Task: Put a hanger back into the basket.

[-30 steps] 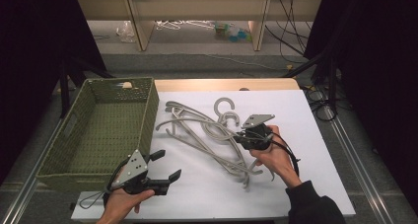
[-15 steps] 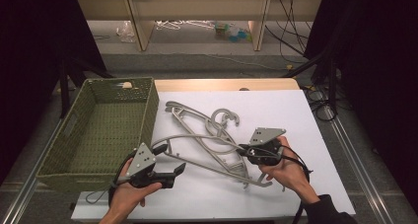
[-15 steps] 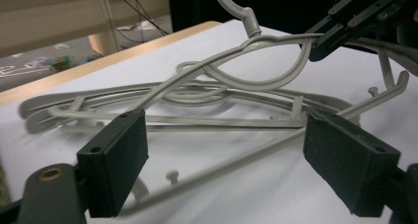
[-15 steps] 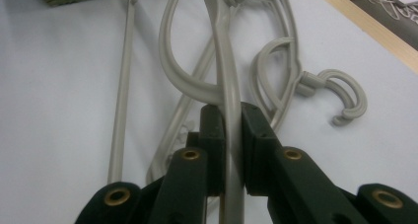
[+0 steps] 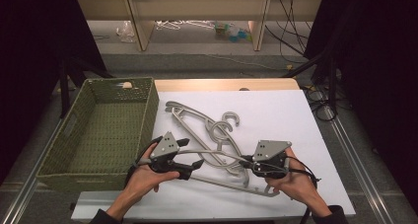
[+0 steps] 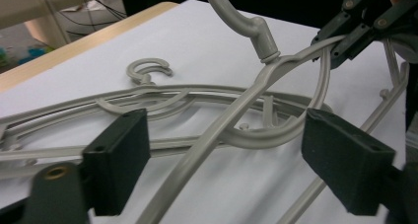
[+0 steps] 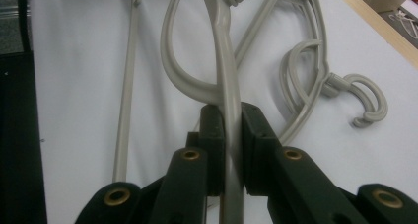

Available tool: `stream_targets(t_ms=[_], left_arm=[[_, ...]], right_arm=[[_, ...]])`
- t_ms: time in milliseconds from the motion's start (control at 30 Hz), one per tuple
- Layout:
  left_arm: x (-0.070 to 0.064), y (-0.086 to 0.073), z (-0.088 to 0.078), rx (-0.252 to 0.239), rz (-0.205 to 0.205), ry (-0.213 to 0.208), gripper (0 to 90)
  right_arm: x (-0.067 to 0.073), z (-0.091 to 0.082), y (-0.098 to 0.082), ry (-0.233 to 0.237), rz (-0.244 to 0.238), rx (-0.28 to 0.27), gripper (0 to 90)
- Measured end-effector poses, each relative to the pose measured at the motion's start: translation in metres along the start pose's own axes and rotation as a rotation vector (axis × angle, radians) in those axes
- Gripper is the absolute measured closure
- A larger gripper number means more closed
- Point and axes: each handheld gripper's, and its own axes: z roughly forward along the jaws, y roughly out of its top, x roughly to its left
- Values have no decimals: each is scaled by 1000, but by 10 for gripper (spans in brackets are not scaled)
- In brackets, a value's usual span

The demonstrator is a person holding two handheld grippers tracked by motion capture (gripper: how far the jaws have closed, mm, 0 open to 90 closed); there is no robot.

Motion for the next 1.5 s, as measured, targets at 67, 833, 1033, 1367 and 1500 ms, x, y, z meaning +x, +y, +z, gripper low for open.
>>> stream_targets(t_ms=[67, 833, 1033, 1367, 1500], left_arm=[[-1, 1, 2, 0, 1, -6, 225], [-15, 15, 17, 175, 207, -185, 716], [-19, 17, 9, 189, 193, -194, 761], [-4, 15, 1, 177, 60, -123, 808], [4, 17, -5, 169, 21, -83, 807]], right_arm=[[2, -1, 0, 8, -9, -3, 819], [14, 0, 1, 72, -104, -19, 818], [11, -2, 0, 60, -77, -53, 745], [4, -12, 5, -75, 40, -165, 381], [3, -16, 6, -86, 66, -189, 360]])
